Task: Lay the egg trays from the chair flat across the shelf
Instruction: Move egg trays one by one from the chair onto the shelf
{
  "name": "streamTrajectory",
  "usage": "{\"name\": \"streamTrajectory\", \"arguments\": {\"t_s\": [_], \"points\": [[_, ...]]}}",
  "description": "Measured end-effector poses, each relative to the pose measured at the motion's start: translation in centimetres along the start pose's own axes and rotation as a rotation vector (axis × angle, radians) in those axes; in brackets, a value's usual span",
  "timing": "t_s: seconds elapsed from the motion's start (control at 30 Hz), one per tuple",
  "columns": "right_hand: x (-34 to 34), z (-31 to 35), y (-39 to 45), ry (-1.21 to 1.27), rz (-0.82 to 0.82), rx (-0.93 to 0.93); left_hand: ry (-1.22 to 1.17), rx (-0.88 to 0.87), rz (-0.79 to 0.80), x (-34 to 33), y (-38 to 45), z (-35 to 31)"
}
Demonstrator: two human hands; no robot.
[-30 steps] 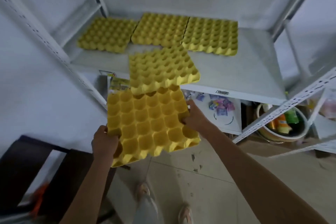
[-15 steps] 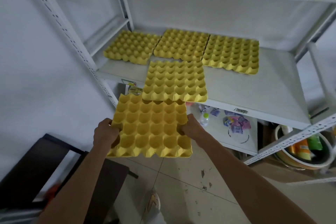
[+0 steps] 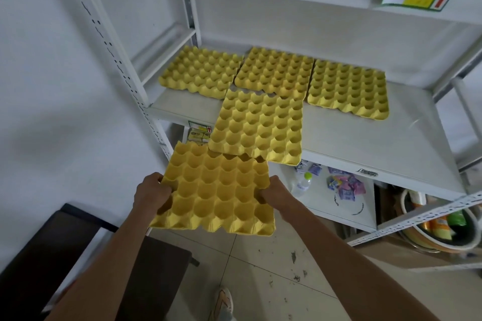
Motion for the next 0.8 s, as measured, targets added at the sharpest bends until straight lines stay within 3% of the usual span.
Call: {"name": "streamTrajectory", "arguments": {"t_s": [0.4, 0.57, 0.7, 0.8], "points": [[-1.3, -0.3, -1.2, 0.078, -0.037, -0.004, -0.008, 0.007, 0.093, -0.1, 0.3, 2.0], [-2.2, -1.6, -3.9, 0.042, 0.039, -0.004, -0.062, 0.097, 0.077, 0.2, -5.4, 5.0], [-3.0, -3.6, -8.3, 0.045, 0.181, 0.099, -0.073, 0.120, 0.056, 2.8, -12.2, 7.9], [-1.6, -6.0, -11.8, 0.149, 0.160, 0.094, -0.002, 0.107, -0.014, 6.0, -16.3, 6.7]]}}
Point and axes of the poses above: each hand's wrist, its own y-axis towards the middle knuckle, its own x-axis out of the back of the hand, z = x × y, the point moved 2 cm from there along y, towards the middle knuckle, and after that the axes turned 13 degrees about y, right-handed, at the moved point
